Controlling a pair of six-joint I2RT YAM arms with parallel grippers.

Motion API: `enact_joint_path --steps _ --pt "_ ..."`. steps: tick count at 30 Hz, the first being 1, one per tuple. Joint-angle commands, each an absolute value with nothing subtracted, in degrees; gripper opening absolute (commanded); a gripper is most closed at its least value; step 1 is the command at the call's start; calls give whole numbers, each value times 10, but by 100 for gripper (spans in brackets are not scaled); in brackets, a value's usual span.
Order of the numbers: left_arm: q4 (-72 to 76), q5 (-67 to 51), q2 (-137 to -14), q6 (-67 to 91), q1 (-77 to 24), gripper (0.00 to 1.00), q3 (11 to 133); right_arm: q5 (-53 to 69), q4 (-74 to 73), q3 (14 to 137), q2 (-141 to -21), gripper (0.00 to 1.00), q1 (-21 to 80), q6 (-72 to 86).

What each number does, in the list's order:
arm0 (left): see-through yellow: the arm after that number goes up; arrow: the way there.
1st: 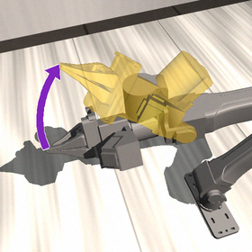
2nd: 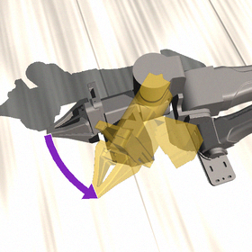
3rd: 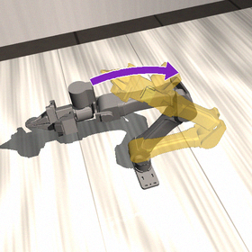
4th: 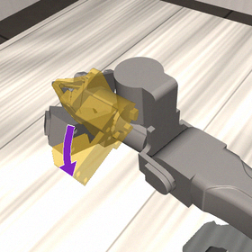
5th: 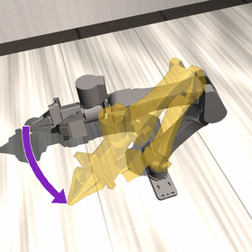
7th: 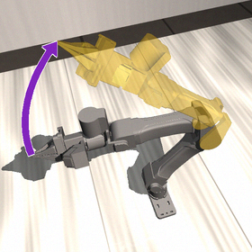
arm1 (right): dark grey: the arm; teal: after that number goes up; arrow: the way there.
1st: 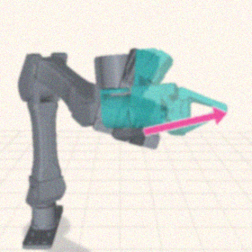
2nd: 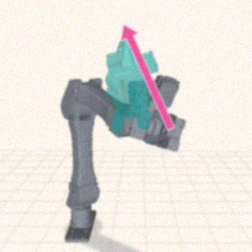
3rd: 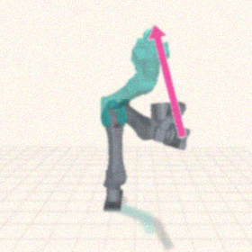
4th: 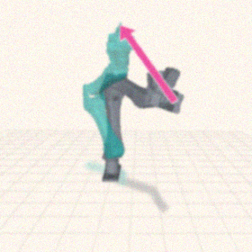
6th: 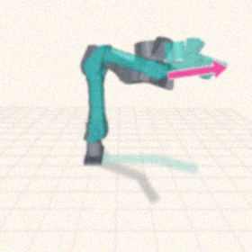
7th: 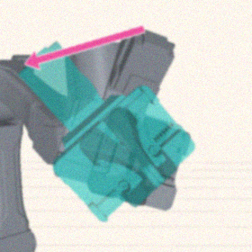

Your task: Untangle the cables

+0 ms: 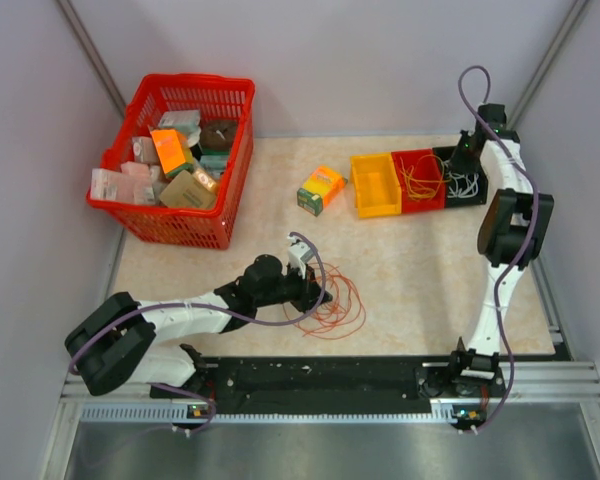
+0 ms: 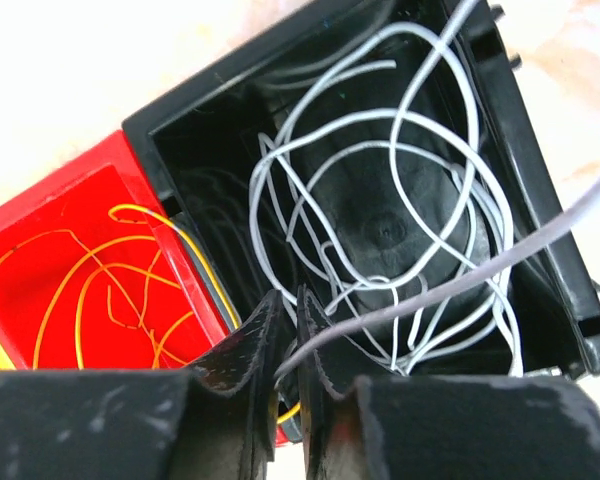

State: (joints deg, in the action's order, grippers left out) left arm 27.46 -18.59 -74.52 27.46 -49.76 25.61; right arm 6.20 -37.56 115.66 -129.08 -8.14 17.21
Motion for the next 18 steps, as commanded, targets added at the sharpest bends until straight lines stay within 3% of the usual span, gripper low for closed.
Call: enact_joint_path --steps 1,18 --pt "308 -192 -737 268 -499 0 255 34 -447 1196 -1285 16 -83 170" --pt "310 -198 -743 267 -499 0 258 66 -492 1248 -1209 58 -83 153"
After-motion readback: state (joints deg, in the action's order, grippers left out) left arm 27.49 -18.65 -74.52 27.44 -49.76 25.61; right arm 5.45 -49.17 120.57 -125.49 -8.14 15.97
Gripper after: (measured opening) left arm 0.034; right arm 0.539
